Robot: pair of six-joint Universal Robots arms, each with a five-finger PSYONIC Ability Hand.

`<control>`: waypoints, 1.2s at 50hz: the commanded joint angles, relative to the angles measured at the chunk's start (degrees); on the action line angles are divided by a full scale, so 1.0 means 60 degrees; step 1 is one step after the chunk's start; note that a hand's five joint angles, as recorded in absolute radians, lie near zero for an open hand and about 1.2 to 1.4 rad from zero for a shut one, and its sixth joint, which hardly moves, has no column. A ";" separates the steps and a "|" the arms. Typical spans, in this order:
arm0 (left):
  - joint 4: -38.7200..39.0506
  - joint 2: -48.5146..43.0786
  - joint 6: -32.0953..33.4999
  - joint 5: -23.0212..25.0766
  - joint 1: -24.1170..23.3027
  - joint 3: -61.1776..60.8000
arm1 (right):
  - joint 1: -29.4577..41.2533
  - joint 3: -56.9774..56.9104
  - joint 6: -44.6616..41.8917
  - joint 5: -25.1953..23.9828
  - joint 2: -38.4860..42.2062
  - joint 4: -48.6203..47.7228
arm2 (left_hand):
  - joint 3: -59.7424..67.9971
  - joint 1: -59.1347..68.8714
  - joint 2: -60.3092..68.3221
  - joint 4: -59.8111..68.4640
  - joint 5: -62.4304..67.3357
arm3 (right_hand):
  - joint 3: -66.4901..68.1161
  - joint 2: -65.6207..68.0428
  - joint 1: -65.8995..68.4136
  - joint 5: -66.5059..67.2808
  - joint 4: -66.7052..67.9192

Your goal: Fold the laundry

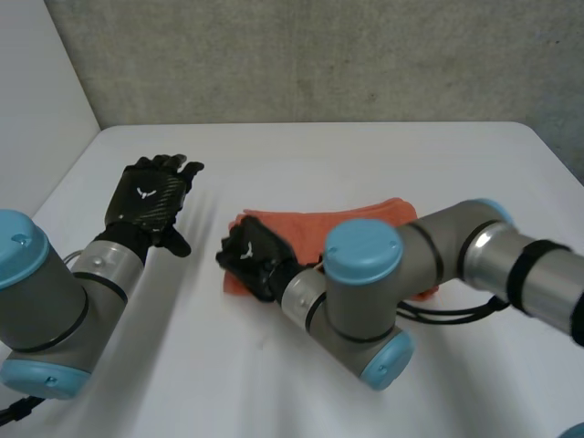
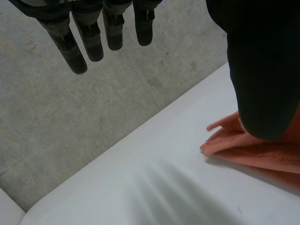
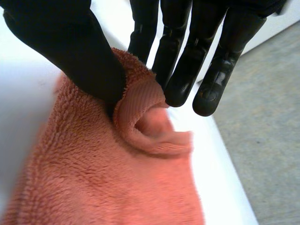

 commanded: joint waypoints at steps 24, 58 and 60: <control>0.0000 0.0103 0.0000 0.0014 -0.0264 -0.0128 | -0.5002 0.5655 0.4743 0.0782 -0.4055 0.0259 | -0.0330 -0.0179 -0.0199 -0.0229 -0.0391 | -0.7390 -0.7393 -0.5411 -0.7343 -0.7597; -0.0015 0.0733 -0.0015 -0.0045 -0.0337 -0.0173 | -0.0683 0.0780 0.4758 0.0062 -0.1303 0.0682 | -0.0330 -0.0179 -0.0199 -0.0229 -0.0391 | 0.2359 0.2357 0.4338 0.2407 0.2152; -0.0015 0.0733 -0.0044 -0.0059 -0.0323 -0.0128 | -0.0535 0.0720 0.4714 0.0062 -0.1140 0.0726 | -0.0330 -0.0179 -0.0199 -0.0229 -0.0391 | 0.2359 0.2357 0.4338 0.2407 0.2152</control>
